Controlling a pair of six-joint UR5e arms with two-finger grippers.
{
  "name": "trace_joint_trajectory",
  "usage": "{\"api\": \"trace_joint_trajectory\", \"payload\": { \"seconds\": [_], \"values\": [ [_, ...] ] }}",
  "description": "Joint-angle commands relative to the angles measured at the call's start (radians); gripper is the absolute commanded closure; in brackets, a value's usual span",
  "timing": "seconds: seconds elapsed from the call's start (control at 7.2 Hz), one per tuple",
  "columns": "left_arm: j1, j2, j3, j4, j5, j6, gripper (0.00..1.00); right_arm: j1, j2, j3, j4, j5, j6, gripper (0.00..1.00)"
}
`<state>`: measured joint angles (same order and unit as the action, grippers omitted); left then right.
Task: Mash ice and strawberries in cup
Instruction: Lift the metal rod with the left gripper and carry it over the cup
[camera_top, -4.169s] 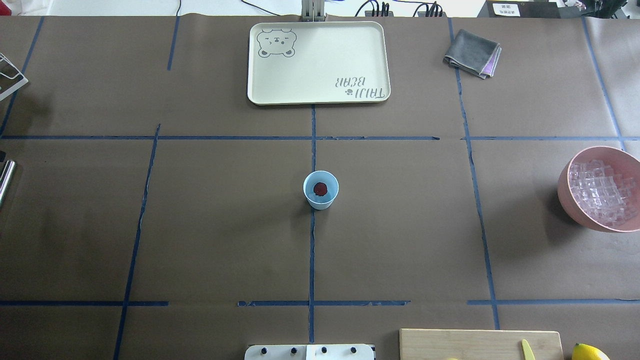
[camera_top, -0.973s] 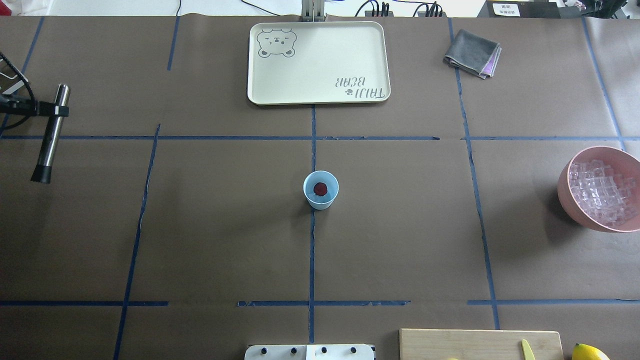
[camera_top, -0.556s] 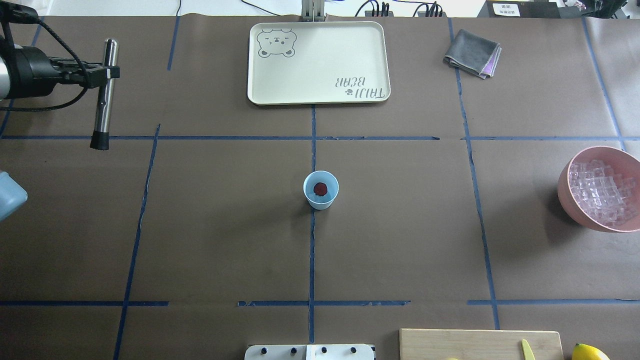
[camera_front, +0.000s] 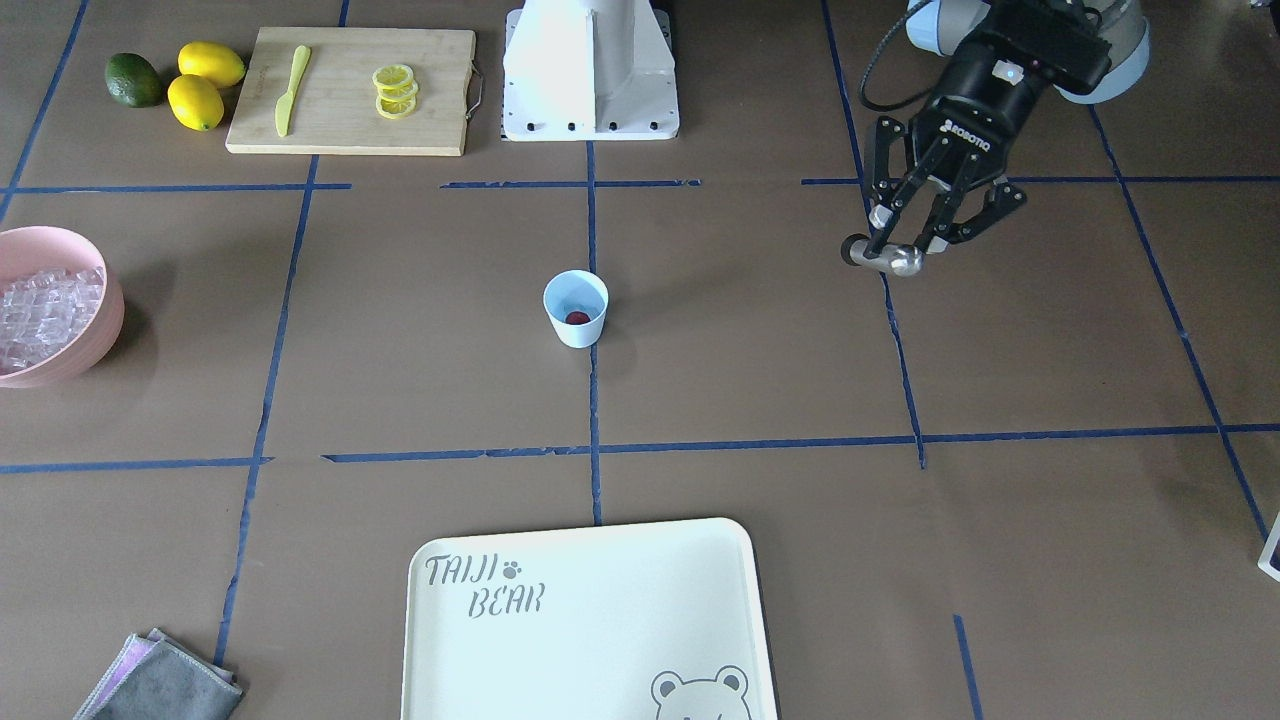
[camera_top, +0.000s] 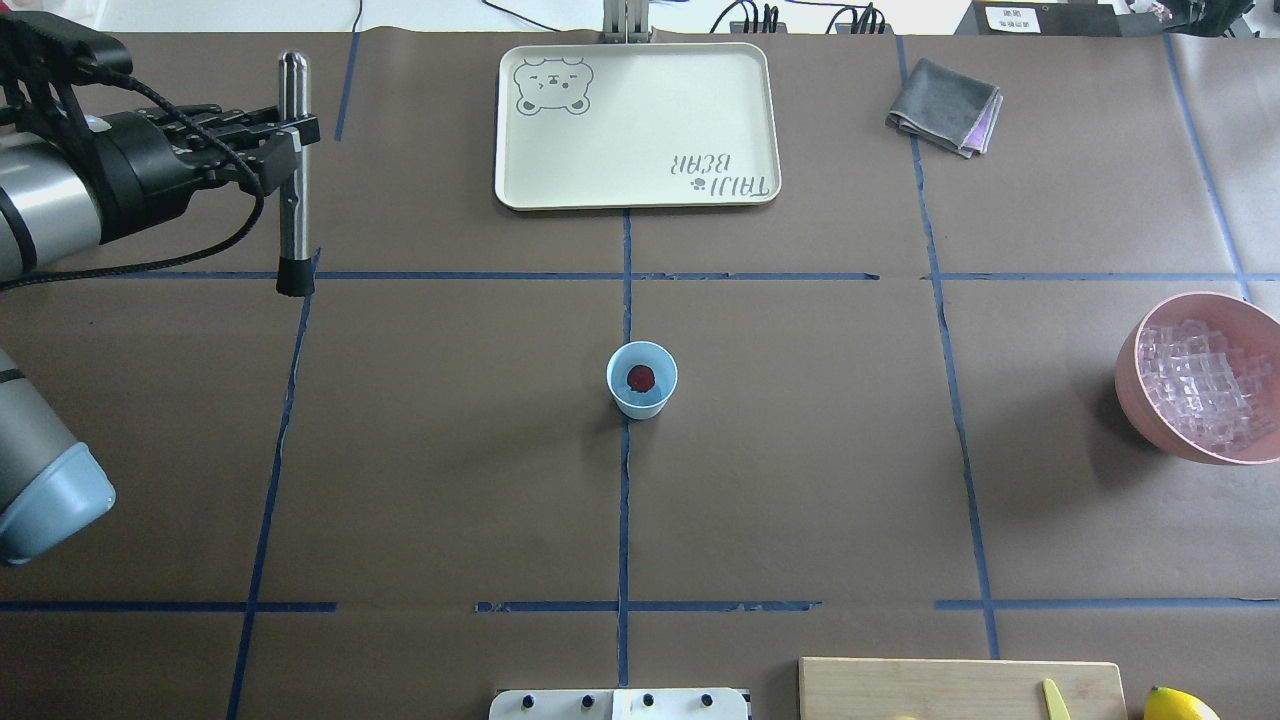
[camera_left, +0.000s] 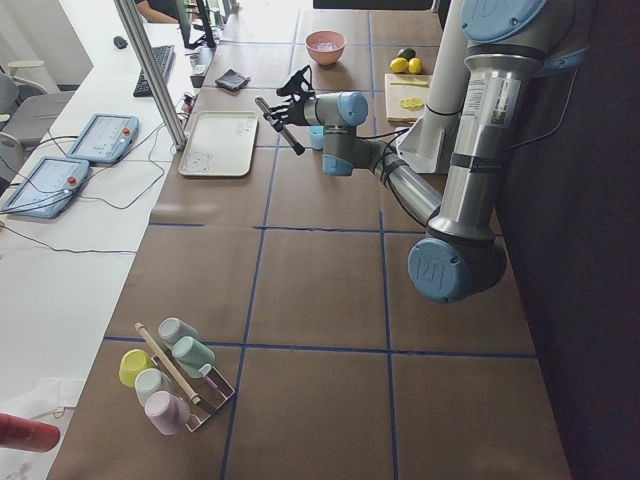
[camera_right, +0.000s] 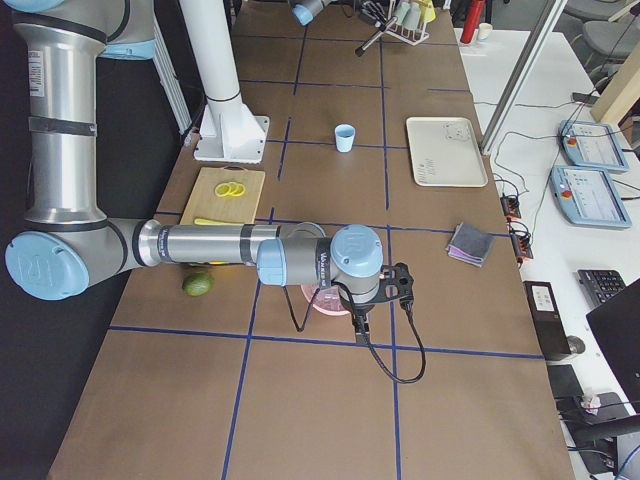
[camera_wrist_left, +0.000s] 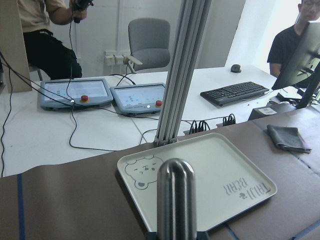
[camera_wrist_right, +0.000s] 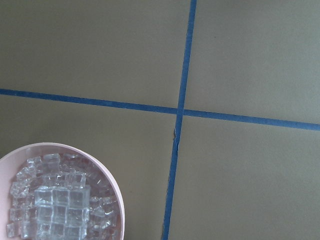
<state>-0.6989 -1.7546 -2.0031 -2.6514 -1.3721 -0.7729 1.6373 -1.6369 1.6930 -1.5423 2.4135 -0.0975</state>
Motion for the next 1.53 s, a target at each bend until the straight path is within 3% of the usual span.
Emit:
{"api": "trace_joint_trajectory", "payload": {
  "seconds": [0.0, 0.28, 0.42, 0.69, 1.39],
  "values": [
    [0.093, -0.061, 0.003, -0.102, 0.128, 0.126, 1.0, -0.001, 0.002, -0.001, -0.001, -0.001, -0.004, 0.01],
    [0.146, -0.082, 0.032, -0.185, 0.209, 0.135, 1.0, -0.002, 0.002, -0.003, -0.002, -0.002, -0.007, 0.01],
    [0.206, -0.126, 0.123, -0.297, 0.332, 0.167, 1.0, -0.002, 0.002, -0.003, -0.002, 0.002, -0.005, 0.01],
    [0.3, -0.23, 0.309, -0.506, 0.445, 0.273, 1.0, -0.002, 0.003, -0.004, -0.002, 0.003, -0.005, 0.01],
    [0.397, -0.336, 0.404, -0.533, 0.551, 0.282, 1.0, -0.002, 0.006, -0.003, -0.002, 0.006, -0.002, 0.01]
  ]
}}
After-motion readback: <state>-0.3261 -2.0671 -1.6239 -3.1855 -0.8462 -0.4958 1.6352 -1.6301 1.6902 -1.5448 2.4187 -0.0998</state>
